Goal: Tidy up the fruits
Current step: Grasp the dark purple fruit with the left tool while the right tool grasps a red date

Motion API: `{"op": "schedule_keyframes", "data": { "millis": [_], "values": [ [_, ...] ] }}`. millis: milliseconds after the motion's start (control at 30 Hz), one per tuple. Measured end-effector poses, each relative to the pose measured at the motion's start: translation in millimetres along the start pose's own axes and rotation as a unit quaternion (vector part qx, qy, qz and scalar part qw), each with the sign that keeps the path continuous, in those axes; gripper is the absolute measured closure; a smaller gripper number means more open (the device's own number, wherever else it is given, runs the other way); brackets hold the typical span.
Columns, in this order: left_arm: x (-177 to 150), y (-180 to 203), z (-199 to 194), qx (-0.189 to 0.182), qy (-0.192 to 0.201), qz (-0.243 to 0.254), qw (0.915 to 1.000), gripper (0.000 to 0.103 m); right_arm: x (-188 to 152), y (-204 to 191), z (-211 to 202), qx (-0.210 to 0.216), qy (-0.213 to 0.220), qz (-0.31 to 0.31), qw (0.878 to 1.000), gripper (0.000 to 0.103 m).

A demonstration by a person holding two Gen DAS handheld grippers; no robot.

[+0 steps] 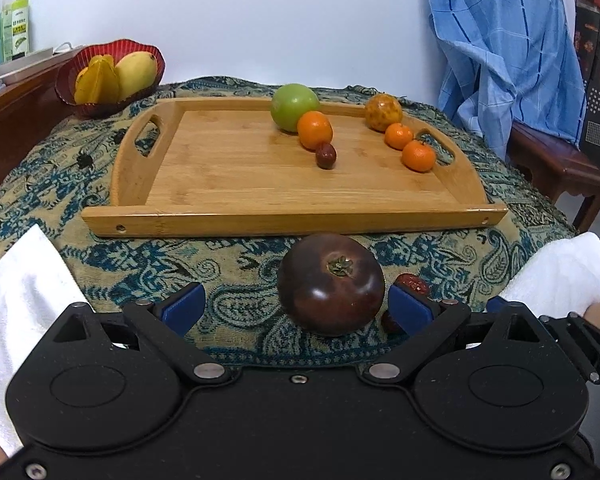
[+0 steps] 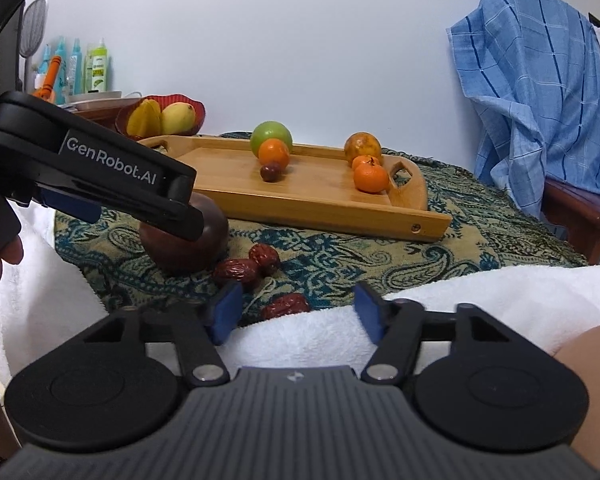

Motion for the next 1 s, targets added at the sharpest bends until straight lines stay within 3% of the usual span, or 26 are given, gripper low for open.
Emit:
{"op": "schedule_keyframes", "data": {
  "millis": [233, 300, 767, 1000],
  "values": [
    [3, 1, 6, 0.001, -0.004, -0.006, 1.0000, 0.010, 0, 0, -1, -0.002, 0.004, -0.002, 1.000, 0.058],
    [3, 2, 7, 0.000, -0.005, -0.005, 1.0000, 0.012, 0, -2, -2, -0.002, 0.007, -0.009, 1.000, 0.073],
    [4, 13, 8, -0.014, -0.009, 0.002, 0.9999, 0.033, -2, -10, -2, 0.010, 0.011, -0.026, 1.000, 0.074],
    [3, 18, 18, -0.027, -0.023, -0.023, 0.9991, 0.033, -2, -10, -1, 0.010, 0.011, -0.025, 1.000, 0.074]
  ]
}}
Point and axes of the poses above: each gripper's, at about its wrist camera, not at the fingertips, and z roughly the way its jaws point, y to its right, x to its top, the point moved 6 cm from there along z, roughly the way its jaws point, and after that the axes turned 3 degrees about z, right-handed, at the moved point
